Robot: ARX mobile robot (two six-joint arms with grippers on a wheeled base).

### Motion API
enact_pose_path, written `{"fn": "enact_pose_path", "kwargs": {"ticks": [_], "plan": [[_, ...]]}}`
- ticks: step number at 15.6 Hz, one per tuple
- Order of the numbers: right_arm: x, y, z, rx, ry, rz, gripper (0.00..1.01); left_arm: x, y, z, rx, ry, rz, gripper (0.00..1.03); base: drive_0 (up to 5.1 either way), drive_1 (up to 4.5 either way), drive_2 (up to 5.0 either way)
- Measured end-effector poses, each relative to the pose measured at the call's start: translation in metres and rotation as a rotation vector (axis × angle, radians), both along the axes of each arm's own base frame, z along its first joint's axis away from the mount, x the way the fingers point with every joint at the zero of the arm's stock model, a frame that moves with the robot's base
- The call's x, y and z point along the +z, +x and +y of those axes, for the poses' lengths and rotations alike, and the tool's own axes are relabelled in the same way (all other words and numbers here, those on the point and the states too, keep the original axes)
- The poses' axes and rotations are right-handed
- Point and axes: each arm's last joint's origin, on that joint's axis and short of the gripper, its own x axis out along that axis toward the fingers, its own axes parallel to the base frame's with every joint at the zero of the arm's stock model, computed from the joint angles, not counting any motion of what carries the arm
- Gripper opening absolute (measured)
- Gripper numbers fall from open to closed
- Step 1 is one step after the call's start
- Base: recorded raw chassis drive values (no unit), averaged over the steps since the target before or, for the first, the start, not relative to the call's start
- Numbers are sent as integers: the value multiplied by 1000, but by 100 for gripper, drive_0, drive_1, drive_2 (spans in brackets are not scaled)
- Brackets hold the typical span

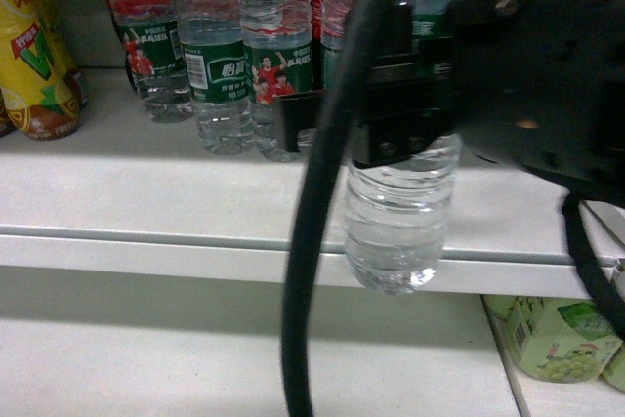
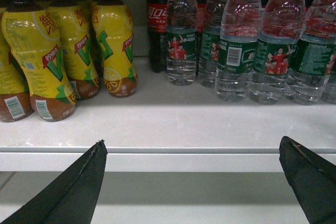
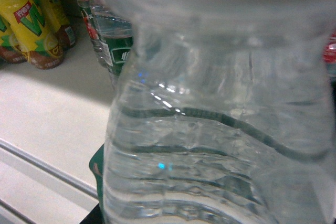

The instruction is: Move water from second to third shelf

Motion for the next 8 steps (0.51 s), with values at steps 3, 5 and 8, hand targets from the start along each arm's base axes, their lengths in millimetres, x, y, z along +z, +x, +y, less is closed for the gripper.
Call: {"fn": "enact_pose_path", "kwargs": {"ticks": [3,5,8], "plan": [[19,-30,-59,-105,27,-29,43,0,0,0,0,0,0,98,0,0,0],[23,-48,-96,-166,53,-18,43,0,0,0,0,0,0,98,0,0,0],[29,-69,-131,-235,73,-31,43,0,0,0,0,0,0,98,0,0,0]]}}
